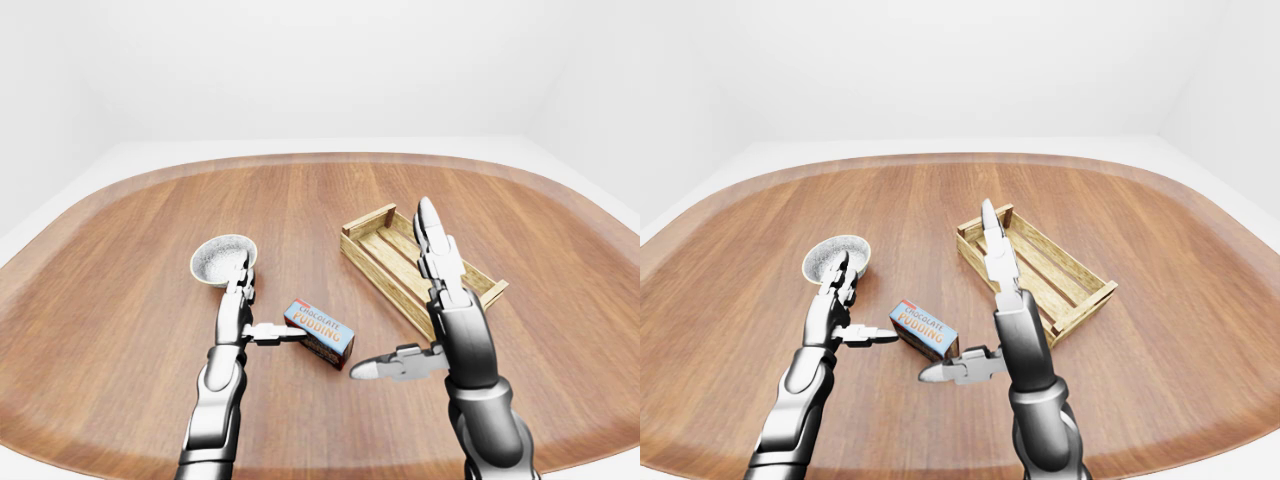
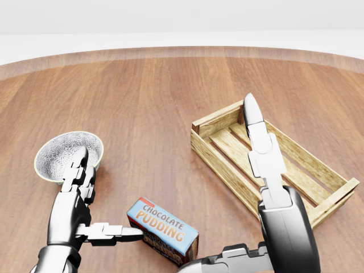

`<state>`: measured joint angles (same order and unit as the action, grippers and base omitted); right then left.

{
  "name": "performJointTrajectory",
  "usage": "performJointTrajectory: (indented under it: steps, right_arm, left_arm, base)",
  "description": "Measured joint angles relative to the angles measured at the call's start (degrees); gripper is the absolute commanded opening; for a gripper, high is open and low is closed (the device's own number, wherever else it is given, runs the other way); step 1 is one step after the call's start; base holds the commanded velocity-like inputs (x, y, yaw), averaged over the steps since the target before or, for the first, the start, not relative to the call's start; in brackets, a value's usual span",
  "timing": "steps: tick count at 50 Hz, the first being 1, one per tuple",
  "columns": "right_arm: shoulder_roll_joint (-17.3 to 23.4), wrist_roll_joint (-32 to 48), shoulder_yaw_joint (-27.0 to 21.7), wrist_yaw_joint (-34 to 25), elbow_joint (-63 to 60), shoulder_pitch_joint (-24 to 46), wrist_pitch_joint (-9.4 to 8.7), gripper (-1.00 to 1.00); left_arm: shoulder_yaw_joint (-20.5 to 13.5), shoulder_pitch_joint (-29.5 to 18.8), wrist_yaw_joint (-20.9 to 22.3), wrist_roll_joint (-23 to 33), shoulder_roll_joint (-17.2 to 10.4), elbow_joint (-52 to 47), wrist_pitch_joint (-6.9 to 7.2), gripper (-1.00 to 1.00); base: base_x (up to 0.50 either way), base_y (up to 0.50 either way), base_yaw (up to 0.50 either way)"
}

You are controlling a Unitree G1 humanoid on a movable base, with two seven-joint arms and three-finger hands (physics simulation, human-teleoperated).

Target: Pick up the chocolate pudding and put it in the tray.

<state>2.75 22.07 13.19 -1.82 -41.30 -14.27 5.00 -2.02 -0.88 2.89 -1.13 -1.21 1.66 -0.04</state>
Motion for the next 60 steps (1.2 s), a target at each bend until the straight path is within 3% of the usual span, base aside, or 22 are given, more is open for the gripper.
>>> performJointTrajectory:
  steps: [31,60]
  right_arm:
    - [2.0,2.5,4.0,5.2,13.4,-3.8,0.0,1.0]
    - [1.9,4.9,6.3,8.7,24.7,-3.2,0.0,1.0]
  left_arm:
    - [0.2,-0.5,-0.6,0.1,0.0,1.7,-0.82,1.0]
    - [0.2,-0.5,-0.3,0.0,0.0,1.6,-0.47,1.0]
  base:
    - [0.0,0.0,0.0]
    - [0.0,0.0,0.0]
